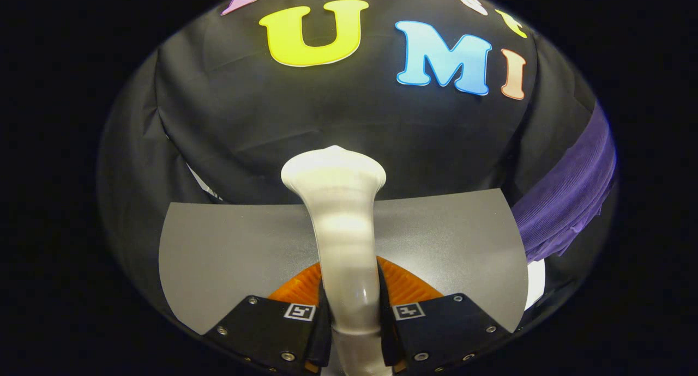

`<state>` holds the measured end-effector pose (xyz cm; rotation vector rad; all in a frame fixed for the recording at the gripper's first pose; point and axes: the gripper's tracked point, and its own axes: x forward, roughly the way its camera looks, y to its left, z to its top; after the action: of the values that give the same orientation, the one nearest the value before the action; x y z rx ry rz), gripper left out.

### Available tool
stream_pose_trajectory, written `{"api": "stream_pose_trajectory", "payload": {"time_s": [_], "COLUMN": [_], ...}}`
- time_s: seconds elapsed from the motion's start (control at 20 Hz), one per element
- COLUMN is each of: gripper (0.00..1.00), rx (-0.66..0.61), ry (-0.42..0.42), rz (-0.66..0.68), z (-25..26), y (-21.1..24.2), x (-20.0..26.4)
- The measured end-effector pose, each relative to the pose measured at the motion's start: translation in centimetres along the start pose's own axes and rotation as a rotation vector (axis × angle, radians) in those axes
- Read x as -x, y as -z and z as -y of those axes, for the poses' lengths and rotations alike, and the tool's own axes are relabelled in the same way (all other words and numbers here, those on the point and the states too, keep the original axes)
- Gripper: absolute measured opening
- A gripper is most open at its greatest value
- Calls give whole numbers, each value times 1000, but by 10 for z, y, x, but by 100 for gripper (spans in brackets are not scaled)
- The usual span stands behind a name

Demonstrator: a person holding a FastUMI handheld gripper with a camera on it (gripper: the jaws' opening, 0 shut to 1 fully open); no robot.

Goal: Iron the clothes twice with a garment steamer, once on the left side and once on the right side.

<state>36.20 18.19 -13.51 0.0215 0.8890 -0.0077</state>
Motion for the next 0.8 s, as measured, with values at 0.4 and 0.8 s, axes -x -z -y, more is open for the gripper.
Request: {"api": "stream_pose_trajectory", "payload": {"time_s": [0.4, 0.8], "gripper": [35, 35], "rx": [73, 90], "ry": [21, 38], "rz": [160, 333], "z": [-1, 44], "y": [20, 66], "x": [41, 101]}}
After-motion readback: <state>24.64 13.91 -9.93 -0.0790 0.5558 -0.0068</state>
